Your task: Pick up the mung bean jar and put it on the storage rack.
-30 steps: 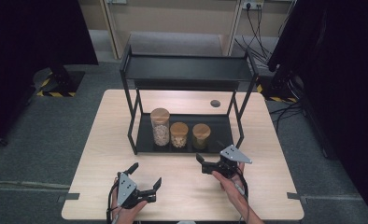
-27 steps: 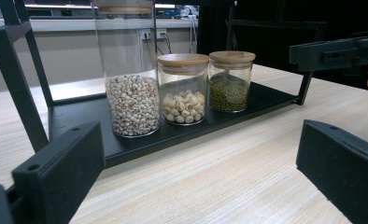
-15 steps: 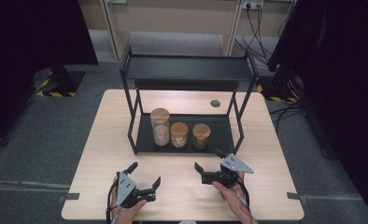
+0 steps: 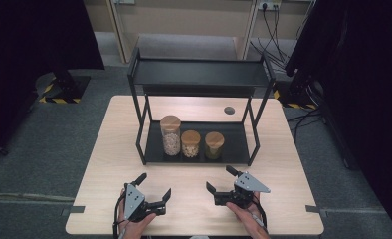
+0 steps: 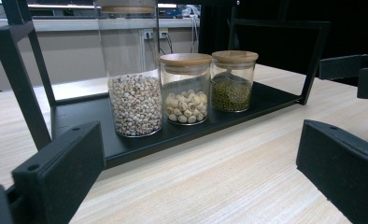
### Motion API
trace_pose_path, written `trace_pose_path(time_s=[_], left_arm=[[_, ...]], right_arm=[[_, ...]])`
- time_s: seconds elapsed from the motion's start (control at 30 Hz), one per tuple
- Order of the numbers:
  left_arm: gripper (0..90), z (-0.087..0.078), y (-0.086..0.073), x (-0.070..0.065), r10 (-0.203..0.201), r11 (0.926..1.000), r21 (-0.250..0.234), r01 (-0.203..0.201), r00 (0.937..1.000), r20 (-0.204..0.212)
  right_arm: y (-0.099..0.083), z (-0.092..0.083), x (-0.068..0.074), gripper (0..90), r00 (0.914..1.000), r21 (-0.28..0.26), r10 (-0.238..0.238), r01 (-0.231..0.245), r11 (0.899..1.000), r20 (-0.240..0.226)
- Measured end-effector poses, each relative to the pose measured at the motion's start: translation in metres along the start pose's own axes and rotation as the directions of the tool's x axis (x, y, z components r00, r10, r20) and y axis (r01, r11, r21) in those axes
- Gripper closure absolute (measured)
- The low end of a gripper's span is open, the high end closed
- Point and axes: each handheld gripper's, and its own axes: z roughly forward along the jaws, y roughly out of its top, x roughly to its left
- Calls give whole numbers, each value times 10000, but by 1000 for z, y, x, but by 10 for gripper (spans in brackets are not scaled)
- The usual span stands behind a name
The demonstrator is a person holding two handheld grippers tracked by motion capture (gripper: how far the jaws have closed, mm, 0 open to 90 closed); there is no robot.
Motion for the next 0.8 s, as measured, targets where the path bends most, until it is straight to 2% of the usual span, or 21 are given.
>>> trace_pose_path(time_s=[0.8], left_arm=[[5,-1,0,-1,23,10000,-81,-23,10000,56]], right_arm=[[0,0,-2,27,9997,-2,-20,20,10000,229]])
